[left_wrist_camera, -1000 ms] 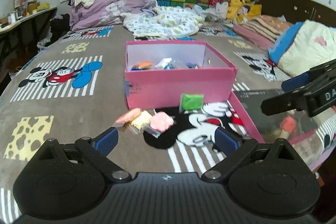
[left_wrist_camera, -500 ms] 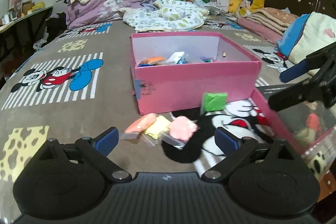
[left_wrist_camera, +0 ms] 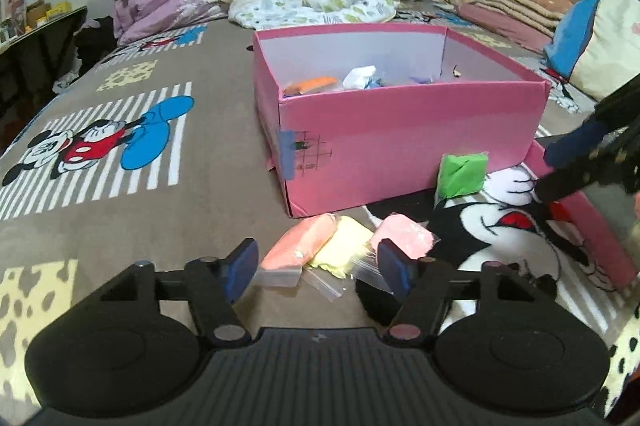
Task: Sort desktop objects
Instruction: 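Lower the left gripper onto the orange clay packet and close it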
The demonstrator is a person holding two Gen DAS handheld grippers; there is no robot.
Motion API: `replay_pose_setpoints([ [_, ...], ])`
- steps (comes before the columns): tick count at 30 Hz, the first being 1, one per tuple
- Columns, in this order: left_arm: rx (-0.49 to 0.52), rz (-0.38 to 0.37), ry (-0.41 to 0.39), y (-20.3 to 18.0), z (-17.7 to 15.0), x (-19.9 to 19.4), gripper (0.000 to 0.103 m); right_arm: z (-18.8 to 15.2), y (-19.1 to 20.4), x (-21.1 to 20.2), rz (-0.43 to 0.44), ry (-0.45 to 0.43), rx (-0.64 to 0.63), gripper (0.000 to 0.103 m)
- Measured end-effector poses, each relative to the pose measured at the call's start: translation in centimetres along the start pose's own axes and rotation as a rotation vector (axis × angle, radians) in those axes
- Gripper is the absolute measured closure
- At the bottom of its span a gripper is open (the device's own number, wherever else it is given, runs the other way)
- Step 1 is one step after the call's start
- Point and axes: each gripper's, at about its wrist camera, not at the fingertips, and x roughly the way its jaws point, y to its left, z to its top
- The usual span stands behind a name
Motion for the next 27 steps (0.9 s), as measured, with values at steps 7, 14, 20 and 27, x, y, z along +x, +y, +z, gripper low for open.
replay_pose_setpoints([
  [7, 0.071, 0.006, 0.022, 0.2, 0.6, 1.9, 0.055, 0.1, 0.7, 3.1, -0.037, 0.03, -0.037, 0.051],
  [14, 0.108, 0.001, 0.062, 0.8, 0.4, 4.0, 0.064, 0.5, 0.2, 5.0, -0.05, 0.031, -0.004, 0.051],
  [20, 0.115, -0.014, 0.054, 1.3, 0.6, 4.6, 0.07, 0.4, -0.7, 6.4, -0.075, 0.027, 0.029, 0.051],
  [27, 0.122, -0.015, 0.048, 1.4, 0.6, 4.5, 0.079, 0.2, -1.4, 7.1, -0.08, 0.039, 0.062, 0.051],
])
